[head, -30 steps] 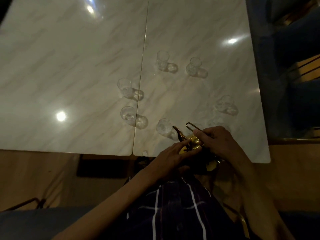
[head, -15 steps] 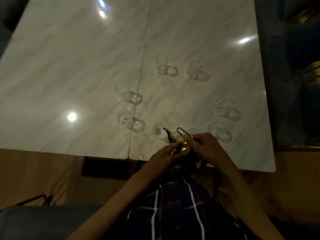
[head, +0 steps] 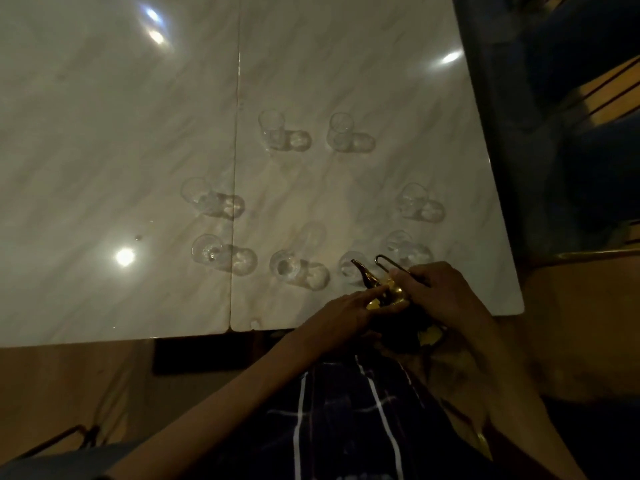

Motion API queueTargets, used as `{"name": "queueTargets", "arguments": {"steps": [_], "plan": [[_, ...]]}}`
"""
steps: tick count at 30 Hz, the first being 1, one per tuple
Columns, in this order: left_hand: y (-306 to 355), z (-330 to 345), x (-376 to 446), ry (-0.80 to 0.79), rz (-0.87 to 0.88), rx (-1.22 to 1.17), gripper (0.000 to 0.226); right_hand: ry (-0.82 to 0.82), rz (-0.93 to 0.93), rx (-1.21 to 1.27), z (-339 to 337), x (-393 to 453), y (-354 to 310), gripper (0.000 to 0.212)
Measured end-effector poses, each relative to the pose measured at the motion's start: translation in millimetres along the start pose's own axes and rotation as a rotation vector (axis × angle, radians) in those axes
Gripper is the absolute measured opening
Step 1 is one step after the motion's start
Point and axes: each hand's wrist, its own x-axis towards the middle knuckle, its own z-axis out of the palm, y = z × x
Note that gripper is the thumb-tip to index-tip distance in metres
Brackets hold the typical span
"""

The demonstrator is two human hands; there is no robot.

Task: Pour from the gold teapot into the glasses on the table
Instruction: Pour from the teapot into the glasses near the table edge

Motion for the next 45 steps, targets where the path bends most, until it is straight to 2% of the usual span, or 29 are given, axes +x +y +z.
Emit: {"name": "queueTargets", "arguments": {"steps": [5, 9, 21, 26, 37, 45], "plan": [[11, 1, 19, -0.081, 0.042, -0.043, 0.069, 0.005, 0.048, -0.057, -13, -3, 14, 0.048], [14, 5, 25, -0.090, 0.075, -0.032, 0.075, 0.020, 0.056, -0.099, -20, -5, 21, 0.050], [22, 3, 25, -0.036, 0.138, -0.031, 0.076, 0.037, 0.092, -0.100, -30, -18, 17, 0.051], [24, 4, 25, -0.038, 0.149, -0.031, 0.073, 0.061, 0.106, -0.084, -32, -24, 17, 0.046], [29, 6, 20, -0.039, 0.174, -0.009, 0.076, 0.069, 0.090, -0.084, -33, -36, 17, 0.051], [31, 6, 17, -0.031, 0.175, -0.015, 0.071, 0.071, 0.109, -0.071, -31, -38, 15, 0.047]]}}
